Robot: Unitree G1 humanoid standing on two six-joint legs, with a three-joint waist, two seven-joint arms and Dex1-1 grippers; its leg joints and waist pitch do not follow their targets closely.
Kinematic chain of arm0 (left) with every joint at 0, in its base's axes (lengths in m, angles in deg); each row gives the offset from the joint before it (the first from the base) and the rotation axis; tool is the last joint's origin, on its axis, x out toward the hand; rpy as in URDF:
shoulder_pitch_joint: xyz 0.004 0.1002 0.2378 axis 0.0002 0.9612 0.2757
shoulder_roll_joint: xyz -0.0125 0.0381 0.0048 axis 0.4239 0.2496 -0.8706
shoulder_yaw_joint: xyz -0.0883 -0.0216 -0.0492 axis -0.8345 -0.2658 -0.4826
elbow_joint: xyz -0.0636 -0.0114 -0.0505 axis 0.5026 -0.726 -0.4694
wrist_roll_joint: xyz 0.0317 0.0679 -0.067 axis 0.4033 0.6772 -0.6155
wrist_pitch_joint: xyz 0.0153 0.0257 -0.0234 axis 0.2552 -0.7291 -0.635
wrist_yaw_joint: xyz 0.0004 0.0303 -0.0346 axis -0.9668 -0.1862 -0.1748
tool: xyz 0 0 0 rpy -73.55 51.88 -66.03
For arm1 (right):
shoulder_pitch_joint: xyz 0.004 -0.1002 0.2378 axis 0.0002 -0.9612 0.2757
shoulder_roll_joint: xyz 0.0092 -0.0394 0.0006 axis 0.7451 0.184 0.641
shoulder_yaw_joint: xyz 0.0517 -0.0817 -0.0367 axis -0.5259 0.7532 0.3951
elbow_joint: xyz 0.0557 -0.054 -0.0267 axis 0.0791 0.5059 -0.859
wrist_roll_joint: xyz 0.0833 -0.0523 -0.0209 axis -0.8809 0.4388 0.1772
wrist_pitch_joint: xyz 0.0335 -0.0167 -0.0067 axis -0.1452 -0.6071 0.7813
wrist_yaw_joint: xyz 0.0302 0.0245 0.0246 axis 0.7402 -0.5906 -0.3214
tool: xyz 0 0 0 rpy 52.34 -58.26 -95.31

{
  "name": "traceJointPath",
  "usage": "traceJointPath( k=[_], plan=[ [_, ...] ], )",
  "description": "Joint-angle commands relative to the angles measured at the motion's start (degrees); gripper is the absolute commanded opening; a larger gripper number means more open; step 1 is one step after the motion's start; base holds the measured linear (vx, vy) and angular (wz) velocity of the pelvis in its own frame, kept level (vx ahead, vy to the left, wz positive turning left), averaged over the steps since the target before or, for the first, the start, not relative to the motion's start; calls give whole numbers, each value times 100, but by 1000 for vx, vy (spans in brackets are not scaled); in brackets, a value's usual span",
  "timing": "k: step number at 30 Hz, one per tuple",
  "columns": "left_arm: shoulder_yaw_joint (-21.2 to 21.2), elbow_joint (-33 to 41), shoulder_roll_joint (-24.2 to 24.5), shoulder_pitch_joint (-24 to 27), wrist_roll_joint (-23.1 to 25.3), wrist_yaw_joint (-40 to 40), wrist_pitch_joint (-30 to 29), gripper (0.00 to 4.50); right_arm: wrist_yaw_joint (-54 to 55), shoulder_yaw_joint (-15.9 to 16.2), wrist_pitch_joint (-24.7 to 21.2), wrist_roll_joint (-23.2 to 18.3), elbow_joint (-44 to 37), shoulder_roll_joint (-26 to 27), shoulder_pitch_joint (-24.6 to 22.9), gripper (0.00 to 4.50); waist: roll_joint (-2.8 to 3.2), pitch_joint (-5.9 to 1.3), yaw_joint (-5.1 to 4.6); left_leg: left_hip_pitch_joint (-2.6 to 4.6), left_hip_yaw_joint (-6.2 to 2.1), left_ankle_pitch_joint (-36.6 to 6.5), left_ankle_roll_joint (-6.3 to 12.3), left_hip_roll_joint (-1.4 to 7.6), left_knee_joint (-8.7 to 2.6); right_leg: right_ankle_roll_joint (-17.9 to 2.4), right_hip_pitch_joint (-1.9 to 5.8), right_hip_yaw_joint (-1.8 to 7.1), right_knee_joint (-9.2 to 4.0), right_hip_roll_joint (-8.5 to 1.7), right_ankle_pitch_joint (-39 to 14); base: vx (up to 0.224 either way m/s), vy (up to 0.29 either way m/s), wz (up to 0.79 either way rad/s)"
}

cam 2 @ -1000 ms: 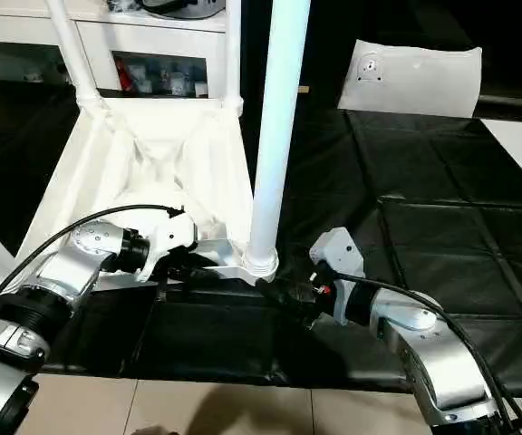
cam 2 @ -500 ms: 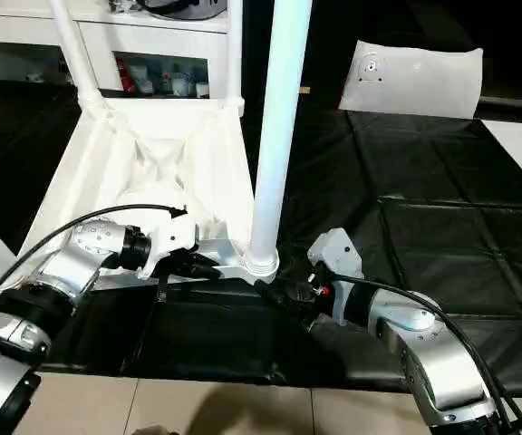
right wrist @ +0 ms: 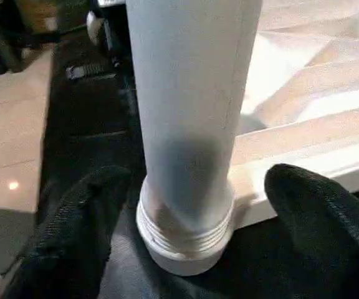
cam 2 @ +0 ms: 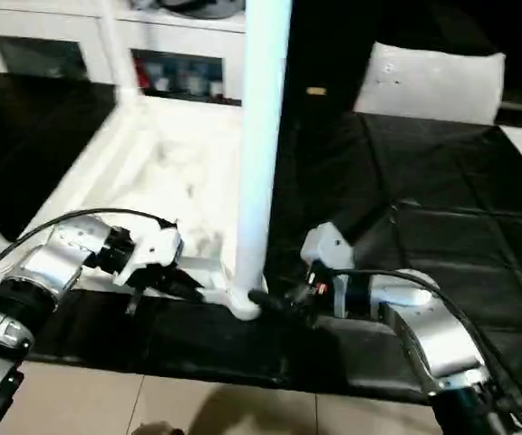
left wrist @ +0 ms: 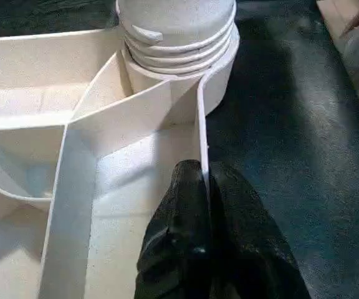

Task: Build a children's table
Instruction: Rotate leg to tighten

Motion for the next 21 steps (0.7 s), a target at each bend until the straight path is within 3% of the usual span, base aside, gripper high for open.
traceJointPath(
  k=[1,6,11,16,21],
  plan=[
    [253,107,-40,-87,110,344,148,0,-190,80,133,16,194,8,190,372,15,-332,-42,142,-31,-237,494,361,-356,-1825,153,149,-262,-466,1726,0,0,0],
    [240,198,-27,-56,71,439,212,0,-435,202,296,77,617,156,498,327,0,-353,-37,135,-23,-42,553,351,-332,-1843,146,143,-232,-460,1860,0,0,0],
    [235,207,-30,-42,63,451,265,0,-688,282,379,58,906,251,673,276,-51,-387,-1,91,-7,386,767,328,-264,-1811,136,125,-153,-432,2511,0,0,0],
    [220,209,-18,-35,78,474,253,0,-831,340,414,55,1096,338,772,237,-44,-361,-3,98,-9,34,659,349,-296,-1819,111,127,-194,-456,1896,0,0,0],
    [224,192,-8,-39,92,476,261,0,-917,344,453,51,1212,380,820,197,-51,-347,-6,101,-9,-62,606,355,-312,-1828,103,133,-211,-459,1683,0,0,0]
  ],
)
